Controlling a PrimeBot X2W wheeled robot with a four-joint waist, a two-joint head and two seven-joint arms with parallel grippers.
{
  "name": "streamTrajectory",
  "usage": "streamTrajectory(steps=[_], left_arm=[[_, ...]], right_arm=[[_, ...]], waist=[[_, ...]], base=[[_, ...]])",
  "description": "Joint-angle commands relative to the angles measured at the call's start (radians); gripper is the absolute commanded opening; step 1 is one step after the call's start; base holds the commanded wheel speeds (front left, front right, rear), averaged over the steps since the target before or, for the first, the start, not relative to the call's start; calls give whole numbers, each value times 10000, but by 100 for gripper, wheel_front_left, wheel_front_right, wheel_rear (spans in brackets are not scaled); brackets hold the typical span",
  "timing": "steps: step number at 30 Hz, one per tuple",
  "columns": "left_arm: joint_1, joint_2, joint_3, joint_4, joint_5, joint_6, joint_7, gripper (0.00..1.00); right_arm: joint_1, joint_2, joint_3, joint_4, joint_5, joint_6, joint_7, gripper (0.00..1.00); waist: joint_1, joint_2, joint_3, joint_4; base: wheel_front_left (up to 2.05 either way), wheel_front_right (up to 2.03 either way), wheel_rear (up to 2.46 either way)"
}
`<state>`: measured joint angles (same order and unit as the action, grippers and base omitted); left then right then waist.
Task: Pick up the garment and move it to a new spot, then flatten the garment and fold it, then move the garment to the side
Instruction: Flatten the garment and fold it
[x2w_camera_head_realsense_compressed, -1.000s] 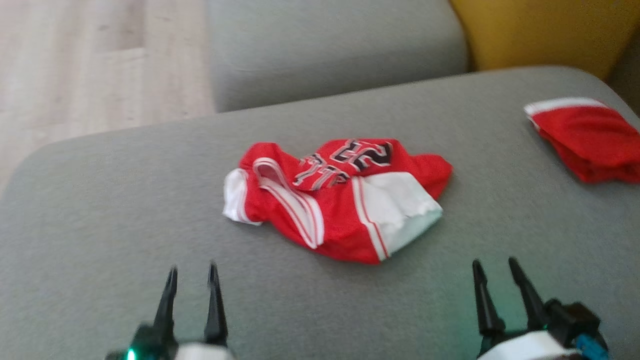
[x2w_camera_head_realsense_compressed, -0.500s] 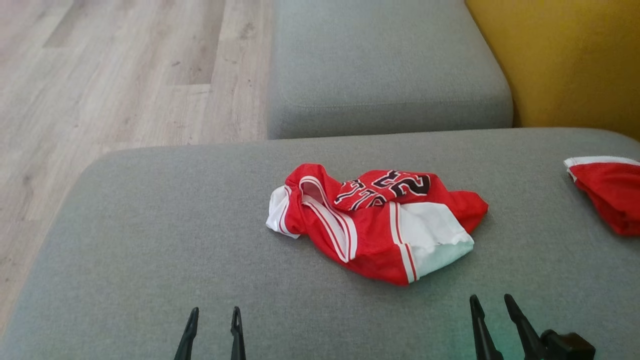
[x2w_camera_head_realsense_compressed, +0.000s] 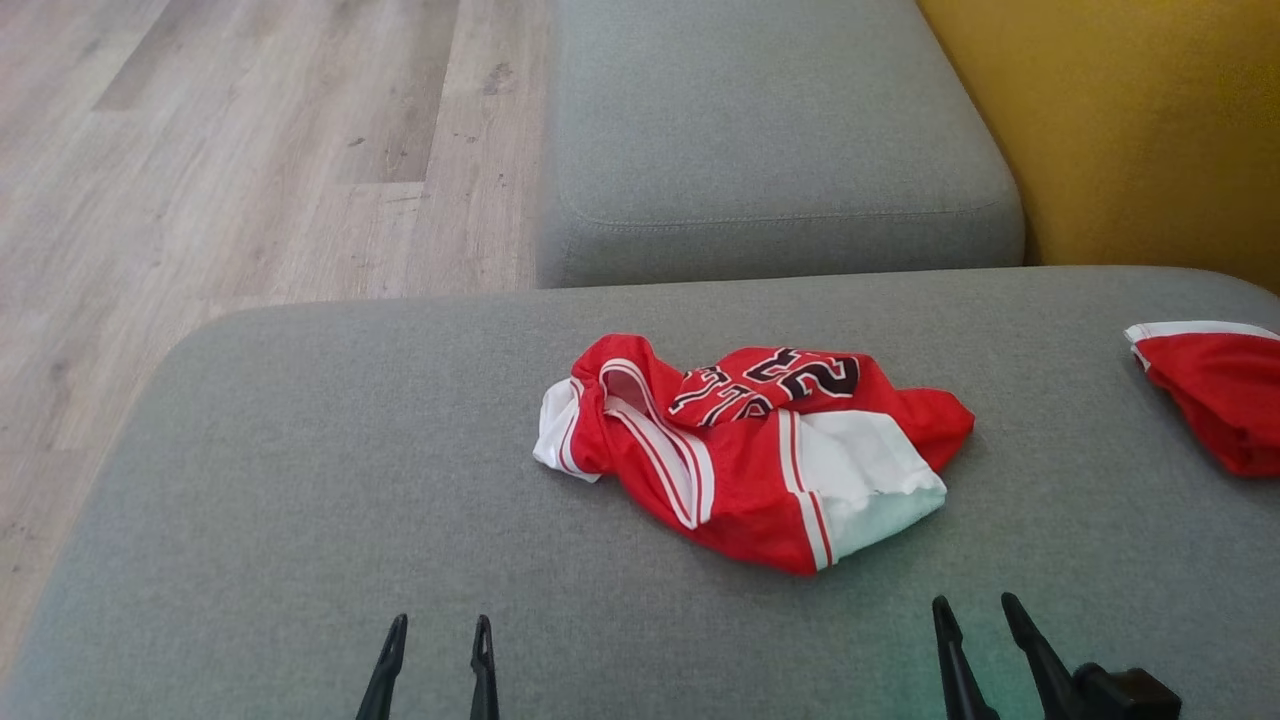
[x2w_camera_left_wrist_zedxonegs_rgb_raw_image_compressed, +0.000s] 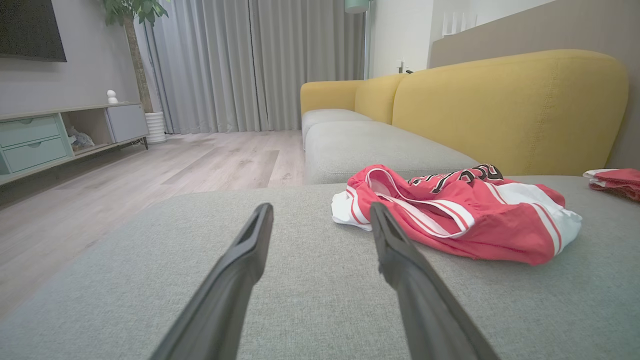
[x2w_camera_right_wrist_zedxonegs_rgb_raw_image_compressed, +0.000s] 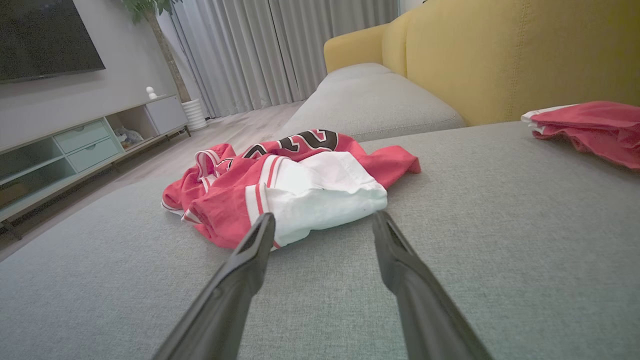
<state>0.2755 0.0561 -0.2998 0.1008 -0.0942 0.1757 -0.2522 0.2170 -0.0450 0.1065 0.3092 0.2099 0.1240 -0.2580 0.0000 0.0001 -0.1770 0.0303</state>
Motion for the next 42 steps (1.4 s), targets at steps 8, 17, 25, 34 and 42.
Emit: streamTrajectory(steps=[8,17,25,34,42], left_arm=[[-237,-58,137,-201,-55,-7,-95,100],[-456,-58,-137,173,-139,-241,-95,100],[-2554,-58,-1551,1700,-1821,-769,-95,100],[-5418,-58,-3391,3874,-4746,-1155,-95,100],[-6731,-58,-4513,5290,-8026,-1451,-88,100]], right_arm=[[-272,-53,276,-295,-76,67,-38,100],[-356,-53,306,-341,-115,67,-38,100],[-721,-118,632,-469,-236,67,-38,100],[-1301,-485,1202,-397,-125,67,-38,100],[-1652,-676,1478,-341,-19,67,-38,100]], waist=[[0,-1,49,-86],[0,-1,342,-296],[0,-1,1349,-847],[0,-1,2264,-1728],[0,-1,2611,-2431]], base=[[0,0,0],[0,0,0],[0,0,0],[0,0,0],[0,0,0]])
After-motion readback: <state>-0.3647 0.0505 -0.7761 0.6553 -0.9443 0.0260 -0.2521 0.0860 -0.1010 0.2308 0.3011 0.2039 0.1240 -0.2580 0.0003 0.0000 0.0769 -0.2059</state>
